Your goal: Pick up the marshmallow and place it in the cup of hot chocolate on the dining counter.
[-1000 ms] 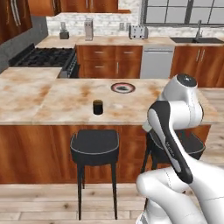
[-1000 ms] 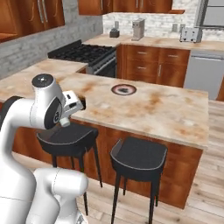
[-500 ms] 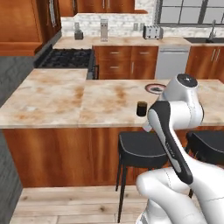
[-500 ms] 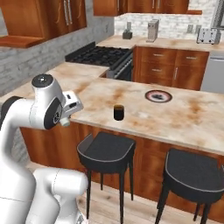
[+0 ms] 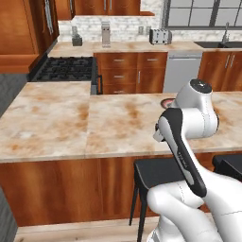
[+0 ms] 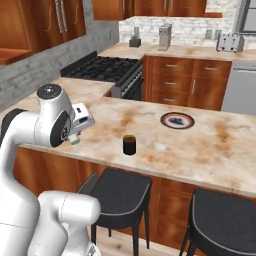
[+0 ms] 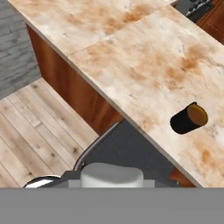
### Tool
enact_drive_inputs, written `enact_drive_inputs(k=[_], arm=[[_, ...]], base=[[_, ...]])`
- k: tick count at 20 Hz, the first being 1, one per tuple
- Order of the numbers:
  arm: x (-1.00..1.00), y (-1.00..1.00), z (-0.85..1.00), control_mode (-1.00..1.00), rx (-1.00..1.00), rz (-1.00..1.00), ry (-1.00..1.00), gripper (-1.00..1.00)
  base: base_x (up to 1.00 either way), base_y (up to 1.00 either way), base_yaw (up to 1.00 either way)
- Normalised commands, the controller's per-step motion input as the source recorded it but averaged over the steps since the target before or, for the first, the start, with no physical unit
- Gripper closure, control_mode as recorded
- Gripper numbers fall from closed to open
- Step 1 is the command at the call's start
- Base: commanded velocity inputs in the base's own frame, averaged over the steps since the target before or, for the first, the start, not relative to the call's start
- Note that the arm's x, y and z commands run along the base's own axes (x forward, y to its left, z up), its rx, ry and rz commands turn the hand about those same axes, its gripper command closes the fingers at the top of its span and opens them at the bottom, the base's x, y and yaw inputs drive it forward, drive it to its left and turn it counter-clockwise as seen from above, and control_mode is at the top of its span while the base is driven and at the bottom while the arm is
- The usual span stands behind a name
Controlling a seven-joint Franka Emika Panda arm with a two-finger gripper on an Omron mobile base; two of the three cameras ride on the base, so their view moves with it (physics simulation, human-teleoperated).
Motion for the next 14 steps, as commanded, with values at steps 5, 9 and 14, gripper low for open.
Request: enact_drive_inputs(k=[5, 9, 14], arm=[[0.0, 0.0, 0.0, 1.0, 0.0, 0.0, 0.0, 1.0], [0.13, -0.01, -0.07, -1.0, 0.0, -0.06, 0.02, 1.0], [0.59, -0.02, -0.13, -1.0, 0.0, -0.16, 0.09, 1.0]], base=[[0.34, -0.08, -0.1], [0.0, 0.0, -0.02], [0.0, 0.0, 0.0]])
